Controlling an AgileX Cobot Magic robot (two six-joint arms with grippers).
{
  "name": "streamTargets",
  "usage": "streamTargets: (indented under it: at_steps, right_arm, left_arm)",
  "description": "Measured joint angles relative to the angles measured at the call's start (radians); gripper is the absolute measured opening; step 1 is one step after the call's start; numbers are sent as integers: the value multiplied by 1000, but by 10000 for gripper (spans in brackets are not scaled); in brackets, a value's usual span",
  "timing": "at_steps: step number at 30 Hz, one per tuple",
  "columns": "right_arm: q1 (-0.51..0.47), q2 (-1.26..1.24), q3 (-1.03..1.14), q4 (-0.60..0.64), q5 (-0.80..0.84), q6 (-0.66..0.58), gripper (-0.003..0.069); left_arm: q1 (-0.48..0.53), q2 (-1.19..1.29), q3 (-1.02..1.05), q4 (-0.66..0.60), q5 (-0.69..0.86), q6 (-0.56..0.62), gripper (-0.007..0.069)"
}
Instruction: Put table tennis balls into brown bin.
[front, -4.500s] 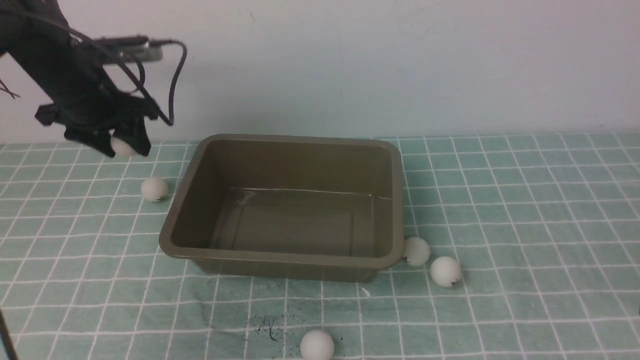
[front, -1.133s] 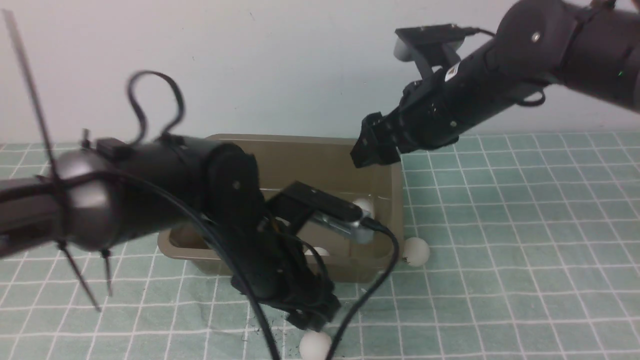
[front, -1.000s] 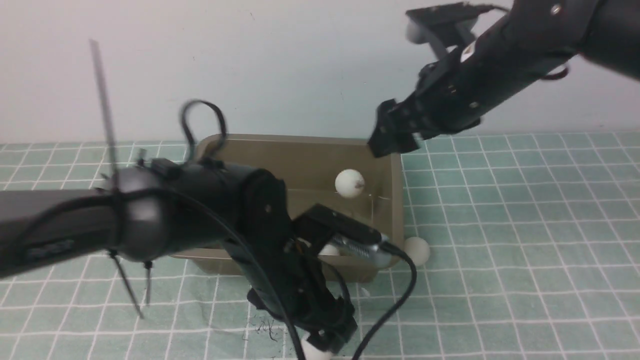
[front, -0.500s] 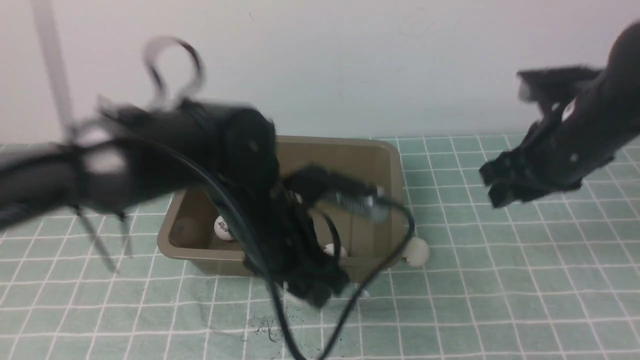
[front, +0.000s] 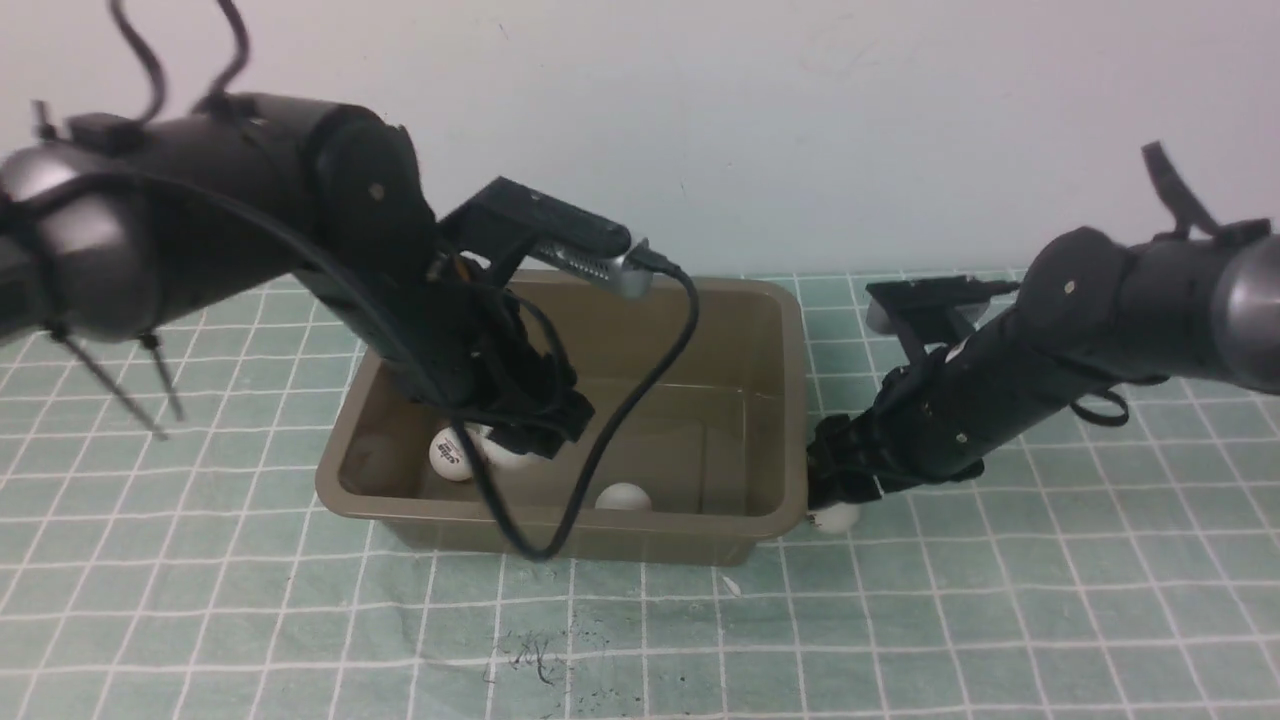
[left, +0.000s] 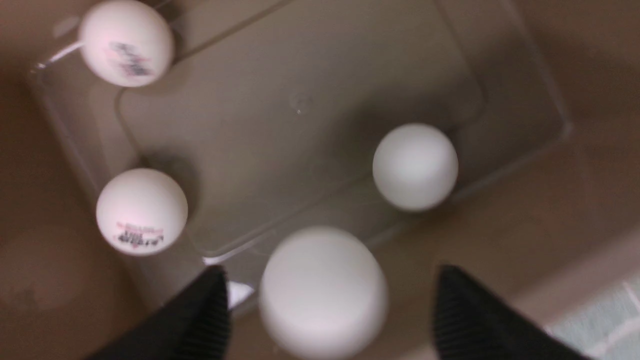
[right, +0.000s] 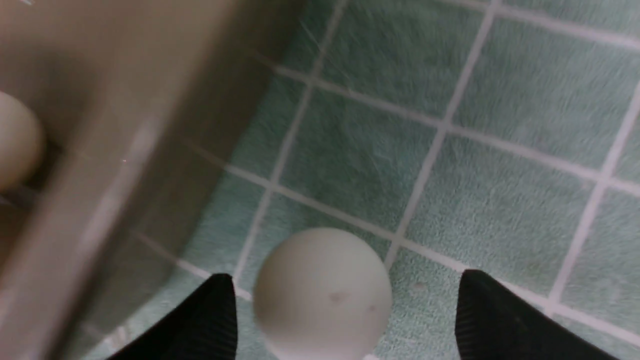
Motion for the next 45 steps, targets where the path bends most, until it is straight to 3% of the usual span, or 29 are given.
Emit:
streamTargets:
  at_steps: [2, 4, 5, 6, 8, 12, 16, 21, 24, 25, 26, 28, 30, 33, 34, 36, 38, 39, 41, 45]
  right_arm:
    - [0, 11, 0, 3, 0, -2, 516]
    - [0, 16, -1, -13, 5, -1, 417]
    - [-4, 12, -2, -32, 13, 7, 350]
    - [-13, 3, -4, -52, 31, 20, 342]
    - [-47, -55, -14, -105, 79, 75, 362]
    - [-104, -225, -66, -92, 140, 173, 362]
    - [-57, -308, -143, -29, 168, 152, 362]
    - [46, -266, -248, -8, 151, 112, 377]
    - [86, -211, -371, -8, 157, 111, 521]
    - [87, -206, -378, -8, 160, 111, 531]
    - [88, -199, -434, -11, 186, 111, 599]
    - [84, -201, -514, -28, 243, 118, 654]
    - [74, -235, -617, -82, 328, 174, 658]
    - [65, -296, -695, -177, 398, 240, 591]
    - [61, -366, -741, -279, 448, 299, 486]
    - [61, -453, -762, -380, 497, 357, 347]
    - [61, -606, -743, -513, 561, 421, 111]
    - [61, -619, -738, -513, 563, 425, 111]
    - [61, -778, -663, -589, 579, 455, 25]
    - [60, -1085, -366, -630, 543, 493, -10]
  left_arm:
    - [0, 10, -23, 2, 7, -17, 552]
    - [2, 7, -81, 16, 49, -59, 554]
    - [2, -6, -135, 40, 100, -81, 494]
    - [2, -14, -149, 55, 114, -90, 469]
    - [3, -58, -209, 133, 196, -118, 274]
    - [30, -236, -209, 283, 286, -207, 29]
    - [51, -489, -65, 346, 307, -300, -5]
    - [51, -774, 183, 301, 237, -372, -5]
    - [51, -978, 388, 247, 148, -392, -5]
    - [51, -989, 398, 245, 142, -392, -5]
    - [51, -1069, 458, 234, 131, -393, -5]
    - [51, -1133, 516, 231, 131, -393, -5]
    - [51, -1205, 562, 228, 134, -393, -5]
    - [51, -1243, 579, 230, 134, -393, -5]
    - [51, -1258, 581, 234, 135, -393, -5]
    - [51, -1262, 581, 240, 135, -393, -5]
    - [51, -1262, 581, 240, 135, -393, -5]
    - [51, -1262, 581, 240, 135, -393, -5]
    - [51, -1262, 581, 241, 135, -393, -5]
    - [51, -1262, 587, 239, 134, -393, -5]
